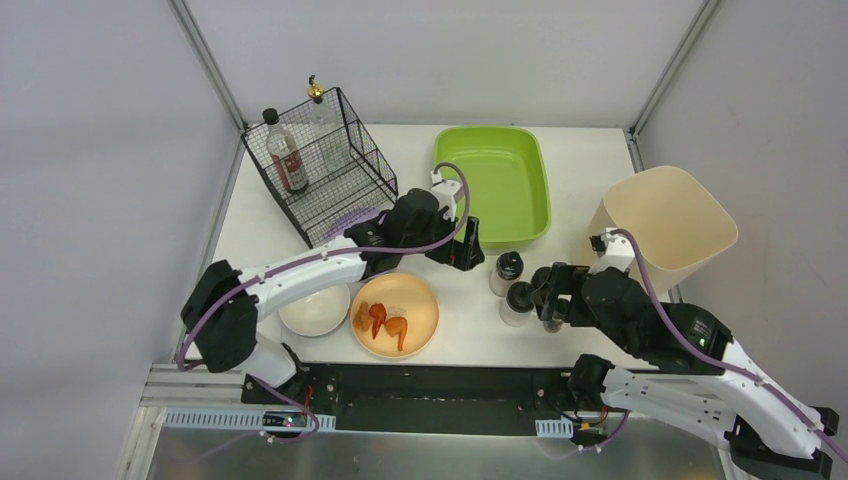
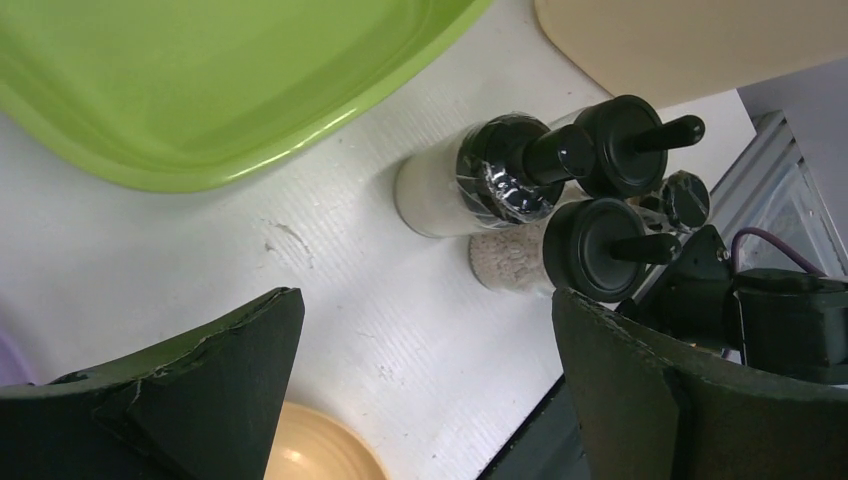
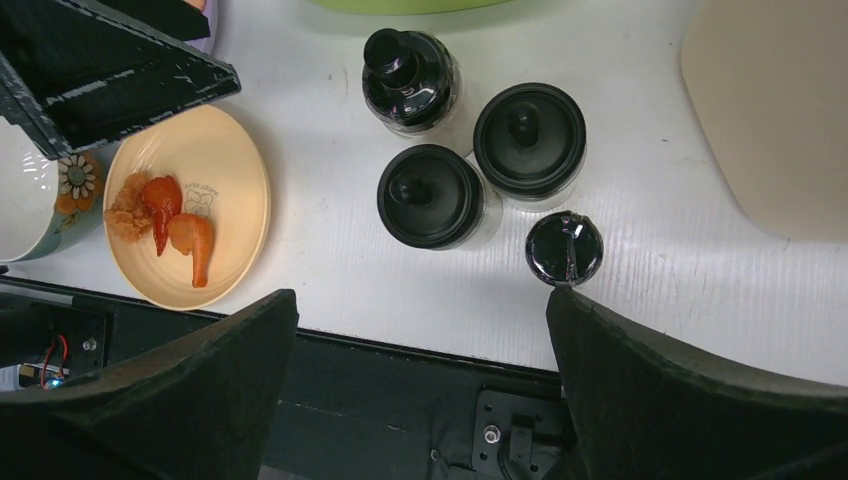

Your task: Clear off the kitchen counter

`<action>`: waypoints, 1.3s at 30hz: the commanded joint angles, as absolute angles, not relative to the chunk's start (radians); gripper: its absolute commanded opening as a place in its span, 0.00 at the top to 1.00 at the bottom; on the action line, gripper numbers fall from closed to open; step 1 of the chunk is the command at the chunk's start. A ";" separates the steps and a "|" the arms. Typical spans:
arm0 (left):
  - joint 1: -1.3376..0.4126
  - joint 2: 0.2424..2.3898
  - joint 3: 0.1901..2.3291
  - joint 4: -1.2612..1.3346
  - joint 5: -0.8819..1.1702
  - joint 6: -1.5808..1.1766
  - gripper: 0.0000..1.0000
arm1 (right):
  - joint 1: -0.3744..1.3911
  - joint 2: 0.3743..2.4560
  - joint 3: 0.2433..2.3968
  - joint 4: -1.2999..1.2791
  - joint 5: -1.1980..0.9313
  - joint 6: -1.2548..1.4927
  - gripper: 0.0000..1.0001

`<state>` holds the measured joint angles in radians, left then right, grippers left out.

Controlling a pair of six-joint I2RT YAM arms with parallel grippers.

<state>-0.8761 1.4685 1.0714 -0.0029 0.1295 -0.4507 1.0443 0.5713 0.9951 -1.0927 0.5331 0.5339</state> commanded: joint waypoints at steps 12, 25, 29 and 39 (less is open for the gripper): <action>-1.012 1.746 1.469 -0.255 0.038 -0.456 0.01 | 1.049 0.554 1.027 -1.142 0.595 0.628 0.00; -1.074 1.956 1.714 -0.408 -0.124 -0.443 0.01 | 1.048 0.529 1.013 -1.146 0.606 0.652 0.01; -1.097 2.002 1.763 -0.426 -0.151 -0.428 0.01 | 1.048 0.525 1.009 -1.141 0.600 0.655 0.01; -1.132 2.065 1.836 -0.481 -0.238 -0.398 0.02 | 1.049 0.526 1.006 -1.129 0.585 0.654 0.00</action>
